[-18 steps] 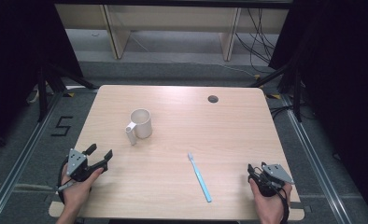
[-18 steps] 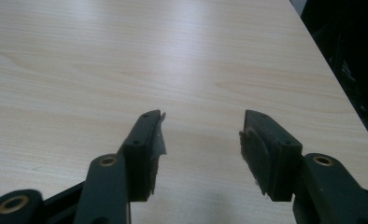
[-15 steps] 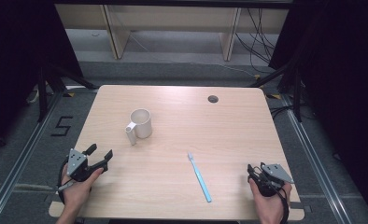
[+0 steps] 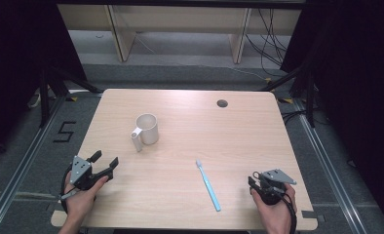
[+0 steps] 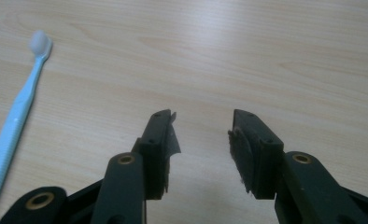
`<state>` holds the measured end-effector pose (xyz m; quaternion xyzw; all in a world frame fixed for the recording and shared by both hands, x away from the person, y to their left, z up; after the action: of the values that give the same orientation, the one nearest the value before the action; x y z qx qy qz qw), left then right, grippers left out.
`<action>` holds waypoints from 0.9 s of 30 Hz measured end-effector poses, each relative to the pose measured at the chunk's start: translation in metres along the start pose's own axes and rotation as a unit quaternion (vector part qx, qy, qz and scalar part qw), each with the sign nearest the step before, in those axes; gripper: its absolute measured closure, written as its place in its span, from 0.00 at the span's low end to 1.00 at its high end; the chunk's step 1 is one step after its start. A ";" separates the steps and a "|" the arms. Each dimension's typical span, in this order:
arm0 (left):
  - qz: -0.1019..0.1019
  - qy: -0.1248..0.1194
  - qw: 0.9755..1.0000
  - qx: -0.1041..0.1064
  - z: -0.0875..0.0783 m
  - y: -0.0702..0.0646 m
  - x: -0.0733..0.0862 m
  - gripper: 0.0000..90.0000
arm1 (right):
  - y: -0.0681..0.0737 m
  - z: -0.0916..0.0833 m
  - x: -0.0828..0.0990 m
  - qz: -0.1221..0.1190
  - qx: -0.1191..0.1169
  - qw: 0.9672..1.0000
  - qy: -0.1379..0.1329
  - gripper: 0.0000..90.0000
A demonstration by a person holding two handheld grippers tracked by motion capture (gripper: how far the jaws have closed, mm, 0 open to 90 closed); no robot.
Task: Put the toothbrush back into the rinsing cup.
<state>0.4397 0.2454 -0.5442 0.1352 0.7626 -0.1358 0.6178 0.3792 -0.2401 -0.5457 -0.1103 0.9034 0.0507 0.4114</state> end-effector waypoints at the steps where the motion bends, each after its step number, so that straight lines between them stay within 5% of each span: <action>1: 0.000 0.000 1.000 0.000 0.000 0.000 0.000 0.30 | 0.000 0.000 0.000 0.000 0.000 1.000 0.000 0.65; 8: -0.003 0.008 1.000 0.008 0.001 -0.001 0.001 0.30 | 0.008 -0.002 0.003 -0.015 -0.023 0.998 0.064 0.66; 11: -0.009 0.004 1.000 0.016 0.004 -0.001 0.000 0.29 | 0.008 -0.006 0.006 0.000 -0.015 0.995 0.098 0.66; 12: -0.020 0.013 1.000 0.017 0.004 0.000 0.001 0.28 | 0.007 -0.007 0.007 -0.006 -0.023 0.992 0.125 0.66; 15: -0.022 0.030 0.999 0.013 0.004 0.002 0.003 0.28 | 0.006 -0.007 0.006 -0.012 -0.021 0.990 0.137 0.67; 16: -0.022 0.039 0.999 0.015 0.005 0.000 0.003 0.28 | 0.008 -0.007 0.007 -0.011 -0.025 0.987 0.157 0.67; 19: -0.018 0.041 0.999 0.021 0.006 -0.003 0.001 0.28 | 0.011 -0.007 0.008 -0.001 -0.031 0.984 0.177 0.67; 23: -0.011 0.042 0.999 0.022 0.006 -0.005 -0.001 0.28 | 0.012 -0.006 0.009 -0.020 -0.038 0.979 0.197 0.67; 24: -0.010 0.042 0.999 0.022 0.005 -0.006 -0.001 0.28 | 0.017 -0.009 0.013 -0.005 -0.039 0.974 0.223 0.68; 27: -0.008 0.039 0.999 0.023 0.005 -0.007 -0.002 0.28 | 0.021 -0.010 0.014 -0.009 -0.045 0.970 0.240 0.68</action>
<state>0.4419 0.2367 -0.5428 0.1488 0.7838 -0.1527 0.5833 0.3579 -0.2238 -0.5494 -0.1454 0.9716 0.0594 0.1772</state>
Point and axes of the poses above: each handheld gripper's, and its own axes: z roughly forward along the jaws, x roughly out of its underside, y roughly to its left, the point moved 10 cm from there along z, roughly forward along the jaws
